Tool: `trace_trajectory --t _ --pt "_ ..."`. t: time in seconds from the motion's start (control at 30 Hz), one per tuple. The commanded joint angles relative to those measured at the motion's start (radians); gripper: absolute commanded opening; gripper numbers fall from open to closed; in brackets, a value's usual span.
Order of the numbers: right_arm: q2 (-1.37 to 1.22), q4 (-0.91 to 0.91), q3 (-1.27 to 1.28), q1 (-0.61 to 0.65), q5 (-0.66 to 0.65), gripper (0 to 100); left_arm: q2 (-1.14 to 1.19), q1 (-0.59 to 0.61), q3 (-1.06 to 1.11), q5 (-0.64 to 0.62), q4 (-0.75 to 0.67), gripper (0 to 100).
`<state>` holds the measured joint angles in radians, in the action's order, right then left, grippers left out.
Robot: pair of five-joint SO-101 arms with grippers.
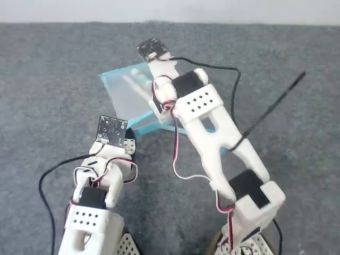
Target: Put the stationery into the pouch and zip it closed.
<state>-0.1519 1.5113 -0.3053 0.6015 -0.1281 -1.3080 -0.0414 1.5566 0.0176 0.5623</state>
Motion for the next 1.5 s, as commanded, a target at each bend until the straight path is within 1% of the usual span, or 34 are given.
trace_trajectory --t 0.0,0.13,0.23,0.37,0.43,0.53,0.63,0.7,0.77,0.8,1.0,1.07,1.2,1.47 --pt "0.14 0.13 -0.072 -0.016 -0.147 26.9 0.014 0.077 -0.035 0.009 -0.032 1" --pt "0.188 0.211 -0.072 -0.07 -0.219 27.0 0.014 0.16 -0.033 0.011 -0.075 1" --pt "0.196 0.255 -0.072 -0.122 -0.267 27.0 0.014 0.203 -0.033 0.012 -0.08 1" --pt "0.179 0.239 0.008 -0.171 -0.325 26.8 0.014 0.23 -0.035 0.012 -0.08 1" --pt "0.171 0.189 0.097 -0.177 -0.365 26.8 0.014 0.256 -0.036 0.008 -0.081 1" --pt "0.177 0.044 0.262 -0.199 -0.434 26.7 0.014 0.296 -0.047 0.006 -0.081 1" --pt "0.174 -0.099 0.4 -0.223 -0.506 26.7 0.014 0.301 -0.045 0.009 -0.077 1" --pt "0.174 -0.177 0.471 -0.239 -0.516 26.7 0.014 0.301 -0.045 0.011 -0.077 1" --pt "0.18 -0.217 0.516 -0.254 -0.514 26.7 0.014 0.301 -0.045 0.011 -0.077 1" --pt "0.18 -0.22 0.52 -0.26 -0.505 26.7 0.014 0.301 -0.045 0.011 -0.077 1" --pt "0.179 -0.266 0.546 -0.285 -0.321 26.7 0.014 0.296 -0.045 0.011 -0.08 1" --pt "0.179 -0.337 0.595 -0.294 -0.256 26.7 0.014 0.296 -0.045 0.011 -0.08 1" --pt "0.179 -0.513 0.706 -0.314 -0.078 26.6 0.014 0.295 -0.048 0.011 -0.08 1" --pt "0.179 -0.527 0.721 -0.363 -0.012 26.6 0.014 0.262 -0.044 0.011 -0.075 1"
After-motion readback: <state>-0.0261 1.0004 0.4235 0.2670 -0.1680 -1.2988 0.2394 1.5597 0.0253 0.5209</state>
